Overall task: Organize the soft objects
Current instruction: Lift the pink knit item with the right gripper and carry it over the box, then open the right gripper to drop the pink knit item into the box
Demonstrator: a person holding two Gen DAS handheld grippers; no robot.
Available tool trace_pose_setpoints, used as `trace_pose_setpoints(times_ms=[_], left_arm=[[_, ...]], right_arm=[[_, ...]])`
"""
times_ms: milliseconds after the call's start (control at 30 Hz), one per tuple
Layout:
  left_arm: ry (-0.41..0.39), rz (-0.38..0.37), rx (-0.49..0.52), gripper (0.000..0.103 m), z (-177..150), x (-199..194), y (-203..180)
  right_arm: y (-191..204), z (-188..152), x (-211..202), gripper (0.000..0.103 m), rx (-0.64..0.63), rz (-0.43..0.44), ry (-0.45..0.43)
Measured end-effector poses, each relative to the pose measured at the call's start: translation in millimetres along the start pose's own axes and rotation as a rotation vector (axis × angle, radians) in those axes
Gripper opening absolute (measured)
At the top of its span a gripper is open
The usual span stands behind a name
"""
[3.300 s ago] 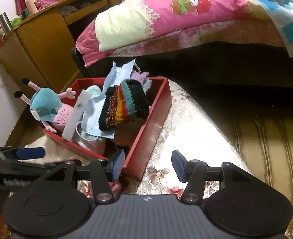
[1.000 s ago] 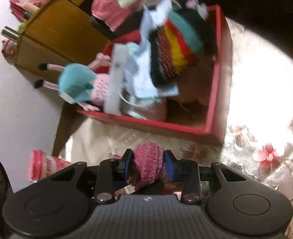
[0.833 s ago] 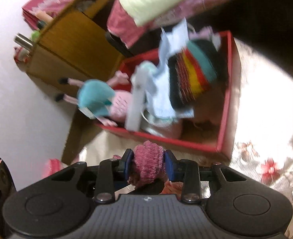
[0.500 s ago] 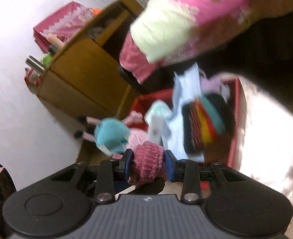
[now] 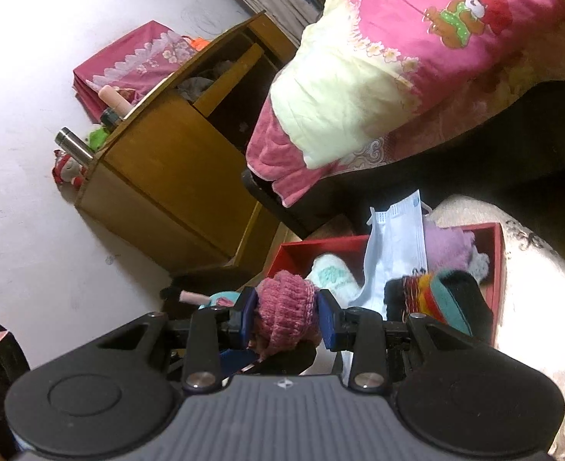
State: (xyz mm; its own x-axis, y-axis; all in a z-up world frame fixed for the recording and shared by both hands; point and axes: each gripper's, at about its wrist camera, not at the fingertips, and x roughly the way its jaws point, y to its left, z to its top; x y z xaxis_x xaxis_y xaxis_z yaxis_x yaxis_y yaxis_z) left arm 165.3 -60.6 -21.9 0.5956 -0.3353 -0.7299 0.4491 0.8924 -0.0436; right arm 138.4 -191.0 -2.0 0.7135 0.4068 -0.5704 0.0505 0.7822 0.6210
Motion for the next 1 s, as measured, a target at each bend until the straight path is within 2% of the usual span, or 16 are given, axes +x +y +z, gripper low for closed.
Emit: trace_pose_setpoints(times_ms=[200,333,500,700,767,867,1000], left_arm=[[0.022,0.037,-0.036,0.028,5.0,20.6,16.2],[0.056,0.047,-0.094,0.024,3.1,33.5,31.5],[0.083,0.056,-0.131,0.024,1.0,38.8,41.4],[0.100,0.039,-0.177,0.030,-1.8,31.4,46.6],[0.101,0.045,-0.189,0.039,-4.7,25.4,46.7],[0.100,0.049,-0.191,0.047,-8.4,15.0,41.9],[0.088,0.065,-0.179,0.053,-15.0,-1.7,32.5]], right_arm=[[0.4,10.9,19.2,0.006,-0.011,-0.018,-0.003],[-3.1,12.7,30.0,0.006,-0.011,-0.041,0.001],[-16.3,8.1,41.4,0.006,0.009,-0.072,0.024],[-24.4,2.6,40.7,0.006,0.033,-0.088,0.032],[-24.5,1.0,35.0,0.006,0.038,-0.084,0.032],[-20.7,-3.4,21.6,0.006,0.016,-0.095,0.022],[-17.9,-14.6,0.5,0.006,-0.009,-0.112,0.014]])
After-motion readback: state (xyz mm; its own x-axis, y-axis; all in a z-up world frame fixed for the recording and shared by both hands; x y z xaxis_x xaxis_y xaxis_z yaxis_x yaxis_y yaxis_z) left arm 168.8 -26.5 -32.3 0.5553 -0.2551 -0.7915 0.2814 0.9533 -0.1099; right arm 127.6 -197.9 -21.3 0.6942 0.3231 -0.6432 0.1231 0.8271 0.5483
